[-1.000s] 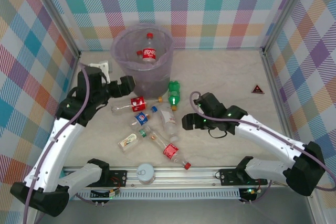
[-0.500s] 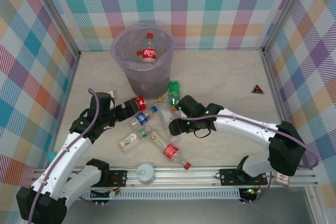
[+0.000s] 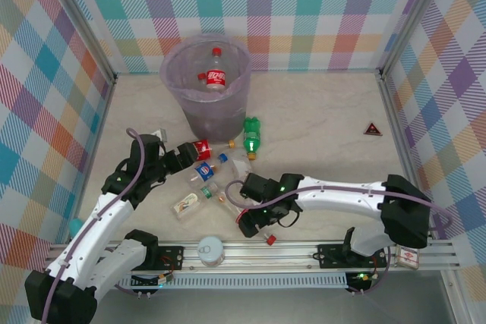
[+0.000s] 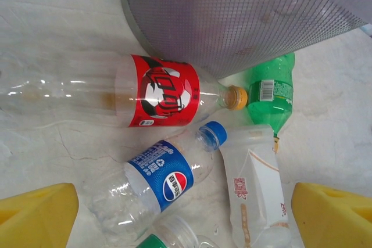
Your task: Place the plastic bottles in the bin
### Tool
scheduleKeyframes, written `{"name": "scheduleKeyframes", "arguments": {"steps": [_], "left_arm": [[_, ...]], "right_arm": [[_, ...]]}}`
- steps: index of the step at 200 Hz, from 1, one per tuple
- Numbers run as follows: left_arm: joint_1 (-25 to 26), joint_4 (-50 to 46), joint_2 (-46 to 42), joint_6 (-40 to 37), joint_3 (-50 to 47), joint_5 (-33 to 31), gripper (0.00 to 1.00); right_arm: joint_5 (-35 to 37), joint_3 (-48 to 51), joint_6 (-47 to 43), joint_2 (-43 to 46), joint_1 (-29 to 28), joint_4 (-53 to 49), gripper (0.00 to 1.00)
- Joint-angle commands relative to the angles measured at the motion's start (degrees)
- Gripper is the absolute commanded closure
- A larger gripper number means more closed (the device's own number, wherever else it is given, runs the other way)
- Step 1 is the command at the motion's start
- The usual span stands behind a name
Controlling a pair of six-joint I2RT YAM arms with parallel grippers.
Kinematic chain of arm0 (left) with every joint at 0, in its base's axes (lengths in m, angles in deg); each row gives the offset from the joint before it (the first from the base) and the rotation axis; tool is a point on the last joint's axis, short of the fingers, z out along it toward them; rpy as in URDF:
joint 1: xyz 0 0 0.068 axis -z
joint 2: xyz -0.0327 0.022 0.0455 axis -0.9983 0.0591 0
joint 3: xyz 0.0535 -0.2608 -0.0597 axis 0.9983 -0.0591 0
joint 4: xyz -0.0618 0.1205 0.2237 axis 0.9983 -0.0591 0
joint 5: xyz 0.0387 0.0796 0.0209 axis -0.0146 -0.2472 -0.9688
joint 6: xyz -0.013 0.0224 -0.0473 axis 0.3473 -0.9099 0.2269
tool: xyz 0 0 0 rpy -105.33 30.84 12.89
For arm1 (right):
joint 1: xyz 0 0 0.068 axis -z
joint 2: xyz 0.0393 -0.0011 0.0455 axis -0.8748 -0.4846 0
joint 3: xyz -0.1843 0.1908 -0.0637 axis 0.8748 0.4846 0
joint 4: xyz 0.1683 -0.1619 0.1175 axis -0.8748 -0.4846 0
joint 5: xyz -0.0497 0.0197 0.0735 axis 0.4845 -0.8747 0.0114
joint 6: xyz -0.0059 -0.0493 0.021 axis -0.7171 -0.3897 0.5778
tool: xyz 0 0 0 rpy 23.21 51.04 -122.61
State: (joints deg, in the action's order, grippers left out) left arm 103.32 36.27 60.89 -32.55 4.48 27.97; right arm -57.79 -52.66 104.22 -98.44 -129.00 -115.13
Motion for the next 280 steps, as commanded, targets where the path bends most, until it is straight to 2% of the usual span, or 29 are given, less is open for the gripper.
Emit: {"name": "scheduleKeyframes", "arguments": {"steps": [1,29,59,93,129,162,190,218,242,260,280], "left_arm": [[-0.7,0.5,-1.2,-0.5,0.1,-2.1,0.06],[-0.8,0.6,-1.5,0.3,0.2,-2.9,0.06],[-0.8,1.1,-0.9,1.0,0.6,-2.9,0.06],[-0.8,0.2,0.0,0.4,3.0,-4.9,0.06],[-0.8,-1.2,0.0,0.2,6.0,-9.5,0.06],[-0.8,-2.1,0.0,-0.5,10.9,-11.6,0.06],[-0.8,-3.5,2.2,-0.5,16.8,-10.1,0.06],[-0.7,0.7,3.7,3.6,19.0,-3.3,0.05],[0.1,6.2,4.9,7.6,18.6,1.0,0.05],[2.8,10.3,6.8,10.2,18.6,2.3,0.06],[9.6,19.3,10.1,11.4,20.0,3.4,0.04]], "right_arm": [[-0.9,1.6,1.2,-3.1,-0.4,3.6,0.10],[-1.5,3.1,0.6,-5.0,-0.4,5.5,0.15],[-1.0,3.4,0.1,-2.7,-0.4,4.3,0.31],[1.0,2.9,0.3,3.2,-0.4,-1.7,0.45],[3.8,2.2,0.2,15.4,1.2,-9.1,0.51],[5.5,3.3,-0.4,27.8,9.5,-12.0,0.53],[5.2,5.8,-2.1,34.6,19.4,-6.5,0.55],[2.0,7.3,-4.5,33.4,27.1,-0.3,0.59],[0.5,6.2,-7.3,30.7,28.9,0.3,0.62],[1.0,7.4,-7.1,31.9,30.7,1.4,0.63],[-1.5,10.2,-5.9,34.5,33.1,6.5,0.63]]}}
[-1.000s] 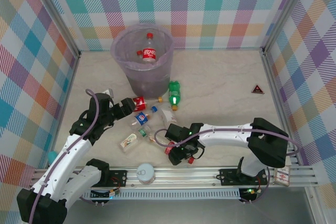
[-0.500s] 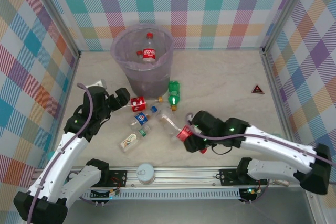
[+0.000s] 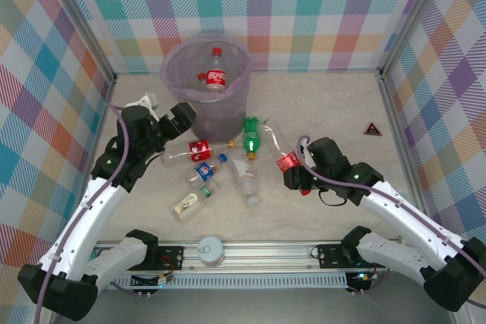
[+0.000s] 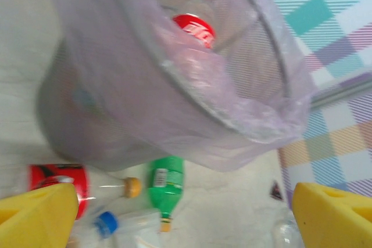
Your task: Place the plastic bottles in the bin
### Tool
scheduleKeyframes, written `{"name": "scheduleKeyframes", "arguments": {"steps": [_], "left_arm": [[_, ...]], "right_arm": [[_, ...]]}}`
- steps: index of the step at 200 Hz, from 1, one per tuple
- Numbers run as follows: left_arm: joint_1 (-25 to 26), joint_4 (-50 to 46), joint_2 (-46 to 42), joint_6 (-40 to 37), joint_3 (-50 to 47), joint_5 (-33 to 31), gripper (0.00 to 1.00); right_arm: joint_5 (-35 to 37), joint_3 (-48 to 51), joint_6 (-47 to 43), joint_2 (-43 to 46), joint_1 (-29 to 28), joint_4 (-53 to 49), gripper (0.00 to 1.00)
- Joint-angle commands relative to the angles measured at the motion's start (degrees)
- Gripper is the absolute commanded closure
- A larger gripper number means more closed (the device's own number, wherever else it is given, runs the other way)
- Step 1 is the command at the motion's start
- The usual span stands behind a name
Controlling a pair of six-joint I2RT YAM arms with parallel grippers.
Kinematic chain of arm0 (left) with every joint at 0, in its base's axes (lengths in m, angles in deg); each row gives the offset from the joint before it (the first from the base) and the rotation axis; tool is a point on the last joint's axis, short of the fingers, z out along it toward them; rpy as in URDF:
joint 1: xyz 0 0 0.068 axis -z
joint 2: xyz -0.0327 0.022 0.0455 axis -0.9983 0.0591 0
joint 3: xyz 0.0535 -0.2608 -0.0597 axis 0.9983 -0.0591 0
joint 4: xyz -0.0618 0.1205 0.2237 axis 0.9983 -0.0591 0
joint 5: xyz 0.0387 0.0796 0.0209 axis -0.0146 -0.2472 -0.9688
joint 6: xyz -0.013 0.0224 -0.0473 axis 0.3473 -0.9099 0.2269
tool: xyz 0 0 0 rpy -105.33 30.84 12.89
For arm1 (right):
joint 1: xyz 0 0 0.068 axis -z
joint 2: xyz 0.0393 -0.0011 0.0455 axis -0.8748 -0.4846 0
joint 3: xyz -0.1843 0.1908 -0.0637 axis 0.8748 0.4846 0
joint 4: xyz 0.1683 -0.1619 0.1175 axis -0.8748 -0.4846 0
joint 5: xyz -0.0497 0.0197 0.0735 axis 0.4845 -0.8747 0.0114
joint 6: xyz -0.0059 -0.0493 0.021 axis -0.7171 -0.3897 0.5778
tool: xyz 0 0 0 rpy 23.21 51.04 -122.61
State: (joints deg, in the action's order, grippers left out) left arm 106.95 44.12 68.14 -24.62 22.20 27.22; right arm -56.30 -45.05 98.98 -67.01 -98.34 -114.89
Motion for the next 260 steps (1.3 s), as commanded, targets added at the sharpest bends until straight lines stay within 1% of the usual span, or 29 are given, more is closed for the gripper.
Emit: {"name": "scheduleKeyframes", "arguments": {"steps": [1,12,24,32,53,63,84,97,113,136,184,198,221,234,247,260], "left_arm": [[6.5,11.8,3.1,3.4,2.5,4.2,0.03],[10.6,14.7,5.6,2.8,4.6,4.6,0.00],[14.6,17.3,8.6,2.2,7.0,5.5,0.00],[16.7,17.7,10.6,1.5,8.8,6.1,0.00],[22.1,18.6,15.2,0.0,11.7,4.9,0.00],[23.3,18.6,17.2,-0.1,12.4,5.0,0.00],[25.4,18.8,20.9,-0.5,12.8,3.0,0.00],[25.9,20.7,23.3,0.5,12.9,4.2,0.00],[26.7,23.7,26.1,2.1,13.3,6.5,0.00],[28.1,22.9,28.6,2.0,14.2,6.3,0.00],[28.2,25.5,32.4,3.0,15.1,6.9,0.15],[28.3,25.2,32.8,2.5,15.7,5.9,0.22],[28.1,25.6,33.2,2.3,16.1,3.2,0.37],[27.8,26.8,34.0,3.2,16.3,2.5,0.42],[27.7,27.7,34.7,3.8,16.8,2.6,0.46],[27.6,27.6,35.2,3.7,17.5,2.5,0.48]], "right_arm": [[-3.1,2.6,-0.6,3.2,2.5,6.6,0.63],[-4.2,3.2,0.1,4.0,3.2,10.0,0.63],[-4.6,3.0,0.1,3.8,3.3,13.0,0.63],[-5.1,2.9,0.2,3.6,3.4,14.9,0.63],[-6.5,3.5,0.4,4.0,3.4,19.4,0.63],[-7.1,3.5,0.5,4.2,3.4,20.1,0.62],[-8.6,3.8,1.1,4.9,3.4,21.3,0.62],[-9.9,4.2,1.7,5.2,3.4,22.3,0.62],[-9.8,4.2,2.2,4.9,3.4,22.4,0.62],[-9.7,4.2,2.3,5.0,3.4,23.0,0.61],[-11.8,4.1,3.0,3.2,3.4,24.7,0.60],[-12.1,3.9,3.0,2.7,3.4,24.6,0.60],[-12.1,4.1,2.6,2.3,3.4,24.2,0.59],[-12.3,4.1,2.6,2.2,3.4,24.2,0.59],[-12.6,3.9,2.2,2.1,3.4,24.2,0.57],[-12.7,3.5,1.5,2.0,3.4,23.5,0.51]]}}
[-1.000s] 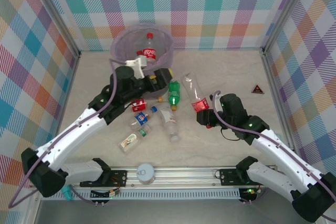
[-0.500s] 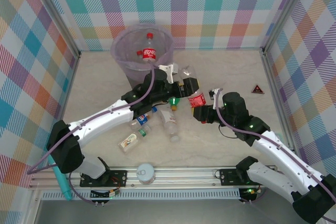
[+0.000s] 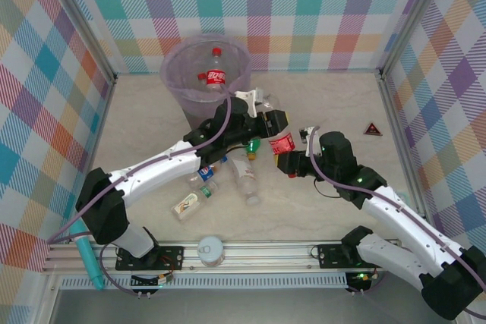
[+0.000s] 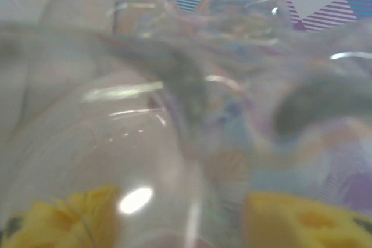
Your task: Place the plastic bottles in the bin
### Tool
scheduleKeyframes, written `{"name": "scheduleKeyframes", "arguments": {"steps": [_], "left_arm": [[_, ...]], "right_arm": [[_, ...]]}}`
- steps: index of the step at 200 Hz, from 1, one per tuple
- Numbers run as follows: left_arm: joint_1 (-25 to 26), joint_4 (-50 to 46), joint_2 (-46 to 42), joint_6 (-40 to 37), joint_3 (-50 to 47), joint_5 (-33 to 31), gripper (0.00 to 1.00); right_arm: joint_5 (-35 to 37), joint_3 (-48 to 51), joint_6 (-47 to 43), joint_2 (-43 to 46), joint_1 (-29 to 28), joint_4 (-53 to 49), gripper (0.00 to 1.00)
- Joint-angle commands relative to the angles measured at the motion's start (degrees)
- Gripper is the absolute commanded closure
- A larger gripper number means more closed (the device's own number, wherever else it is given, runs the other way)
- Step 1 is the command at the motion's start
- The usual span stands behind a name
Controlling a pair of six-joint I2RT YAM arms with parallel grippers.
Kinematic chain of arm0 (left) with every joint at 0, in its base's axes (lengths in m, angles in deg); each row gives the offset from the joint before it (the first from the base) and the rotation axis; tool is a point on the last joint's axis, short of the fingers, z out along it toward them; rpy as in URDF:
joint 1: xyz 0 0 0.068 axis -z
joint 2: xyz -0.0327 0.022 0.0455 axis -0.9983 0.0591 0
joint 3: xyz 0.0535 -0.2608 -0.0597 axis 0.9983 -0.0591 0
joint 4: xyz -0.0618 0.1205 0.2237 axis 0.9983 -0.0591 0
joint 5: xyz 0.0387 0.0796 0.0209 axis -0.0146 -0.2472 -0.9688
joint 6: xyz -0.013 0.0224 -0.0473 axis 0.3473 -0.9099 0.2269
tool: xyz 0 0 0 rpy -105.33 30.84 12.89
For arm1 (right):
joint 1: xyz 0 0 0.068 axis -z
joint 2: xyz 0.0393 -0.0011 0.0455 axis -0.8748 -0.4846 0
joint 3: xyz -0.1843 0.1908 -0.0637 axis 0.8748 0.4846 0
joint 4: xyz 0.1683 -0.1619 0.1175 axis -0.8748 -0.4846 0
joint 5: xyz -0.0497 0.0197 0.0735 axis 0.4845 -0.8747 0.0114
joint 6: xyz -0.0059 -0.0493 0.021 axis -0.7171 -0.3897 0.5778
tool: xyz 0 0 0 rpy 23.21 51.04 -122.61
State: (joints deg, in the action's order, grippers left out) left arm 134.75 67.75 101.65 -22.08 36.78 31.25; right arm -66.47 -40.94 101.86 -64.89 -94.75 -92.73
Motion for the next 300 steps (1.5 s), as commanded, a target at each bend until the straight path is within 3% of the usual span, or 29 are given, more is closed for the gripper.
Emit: {"name": "scheduleKeyframes", "arguments": {"steps": [1,41,60,81,98,133,170,197,220,261,300], "left_arm": [[-0.2,4.0,1.7,1.1,2.9,-1.7,0.48],[-0.7,3.4,1.3,-1.5,3.4,-4.3,0.53],[-1.8,3.7,1.6,-2.0,4.7,-3.6,0.55],[-4.1,2.0,1.6,-3.6,8.8,-1.7,0.56],[-7.3,0.8,1.9,-6.4,15.1,0.9,0.60],[-16.8,-4.2,5.8,-7.1,31.2,5.5,0.66],[-27.0,4.1,2.6,-5.4,28.2,-1.8,0.76],[-34.2,3.7,1.3,-10.5,26.9,-6.9,0.81],[-36.6,-3.1,2.9,-17.0,30.4,-7.1,0.84],[-36.6,-16.5,7.8,-26.9,36.7,-1.0,0.88],[-36.4,-20.1,11.1,-30.9,36.9,4.2,0.89]], "right_arm": [[-2.5,-0.7,-1.5,-0.2,-0.2,1.2,0.51],[0.1,-7.7,-5.8,0.5,0.6,-7.8,0.12],[3.7,-17.0,-8.1,-1.3,2.9,-14.9,0.02],[15.2,-26.9,-5.8,-4.2,5.5,-20.2,0.02],[19.5,-28.3,-3.0,-4.0,7.3,-18.6,0.02],[15.5,-25.2,0.8,-1.8,8.8,-16.7,0.03],[15.4,-22.4,1.9,0.9,8.8,-16.0,0.03],[15.2,-23.1,0.9,0.7,8.8,-17.5,0.03],[16.6,-22.6,0.3,0.5,8.8,-18.0,0.03],[17.0,-22.9,-0.7,-2.0,8.9,-17.8,0.03],[14.0,-23.2,-1.5,-6.3,8.8,-17.1,0.03]]}}
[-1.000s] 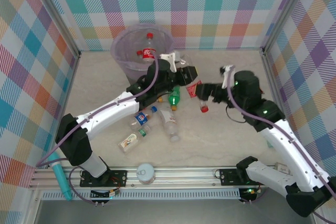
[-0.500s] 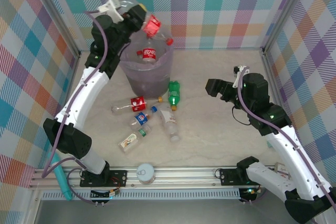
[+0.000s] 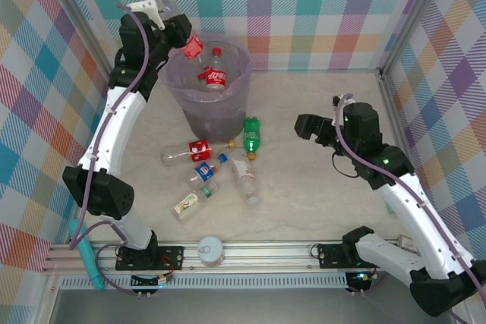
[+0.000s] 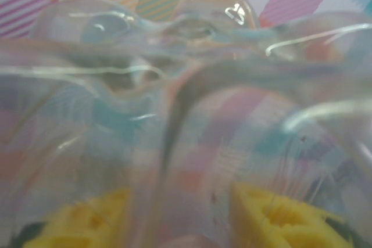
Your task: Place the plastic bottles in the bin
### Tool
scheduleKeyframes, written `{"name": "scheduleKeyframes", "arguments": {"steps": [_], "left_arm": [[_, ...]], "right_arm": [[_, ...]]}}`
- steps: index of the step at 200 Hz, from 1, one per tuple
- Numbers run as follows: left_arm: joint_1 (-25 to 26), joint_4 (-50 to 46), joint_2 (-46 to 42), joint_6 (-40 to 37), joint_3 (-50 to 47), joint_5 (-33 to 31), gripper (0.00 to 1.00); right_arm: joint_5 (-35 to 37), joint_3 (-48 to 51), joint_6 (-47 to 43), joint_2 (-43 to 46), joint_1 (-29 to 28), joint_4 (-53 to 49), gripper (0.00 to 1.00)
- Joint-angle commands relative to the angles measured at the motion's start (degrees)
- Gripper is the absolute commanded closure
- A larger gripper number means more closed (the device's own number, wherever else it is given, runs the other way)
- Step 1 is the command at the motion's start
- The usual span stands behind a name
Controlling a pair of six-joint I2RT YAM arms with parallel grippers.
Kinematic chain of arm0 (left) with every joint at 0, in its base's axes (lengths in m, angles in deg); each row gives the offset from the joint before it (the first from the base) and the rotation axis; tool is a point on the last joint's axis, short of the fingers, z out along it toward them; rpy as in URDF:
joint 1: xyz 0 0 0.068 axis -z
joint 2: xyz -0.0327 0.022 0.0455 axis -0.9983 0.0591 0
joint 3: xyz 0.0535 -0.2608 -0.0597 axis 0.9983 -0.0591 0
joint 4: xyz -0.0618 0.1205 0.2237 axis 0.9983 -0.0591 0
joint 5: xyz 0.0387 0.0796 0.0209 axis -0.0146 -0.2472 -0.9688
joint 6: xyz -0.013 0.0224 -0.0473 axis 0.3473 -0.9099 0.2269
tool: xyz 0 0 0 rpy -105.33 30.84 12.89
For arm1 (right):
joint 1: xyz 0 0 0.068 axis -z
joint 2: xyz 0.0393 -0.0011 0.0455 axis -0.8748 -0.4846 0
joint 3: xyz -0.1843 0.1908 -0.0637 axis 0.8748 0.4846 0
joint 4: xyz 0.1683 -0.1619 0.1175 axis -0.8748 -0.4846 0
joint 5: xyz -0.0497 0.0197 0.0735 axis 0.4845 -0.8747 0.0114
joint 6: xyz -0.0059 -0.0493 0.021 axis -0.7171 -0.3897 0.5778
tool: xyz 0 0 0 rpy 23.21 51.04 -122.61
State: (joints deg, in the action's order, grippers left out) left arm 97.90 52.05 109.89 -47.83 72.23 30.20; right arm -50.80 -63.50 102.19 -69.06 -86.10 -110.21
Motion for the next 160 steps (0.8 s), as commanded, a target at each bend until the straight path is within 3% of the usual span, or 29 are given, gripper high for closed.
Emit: {"name": "scheduleKeyframes", "arguments": {"steps": [1,40,94,121,146,160], "left_arm": [[0.4,-4.4,3.0,-5.3,1.5,5.5,0.89],[2.4,-13.9,6.8,-13.2,5.2,9.0,0.89],[5.5,-21.5,10.6,-16.3,8.2,11.0,0.89],[5.9,-21.4,12.7,-11.9,6.5,10.3,0.89],[6.5,-23.3,14.5,-14.4,6.2,9.7,0.88],[6.6,-25.4,15.7,-15.5,7.4,9.8,0.86]], "right_arm": [[-1.6,-0.7,-1.8,-2.3,0.2,0.4,0.03],[-1.6,-1.0,-2.1,-3.8,0.2,1.6,0.03],[-1.8,-1.1,-2.9,-5.3,0.2,0.9,0.03],[-4.8,-1.0,-7.0,-2.7,0.2,-5.5,0.04],[-5.9,2.9,-9.2,2.4,0.2,-14.4,0.04],[-7.4,6.3,-9.8,4.3,0.1,-14.4,0.04]]}}
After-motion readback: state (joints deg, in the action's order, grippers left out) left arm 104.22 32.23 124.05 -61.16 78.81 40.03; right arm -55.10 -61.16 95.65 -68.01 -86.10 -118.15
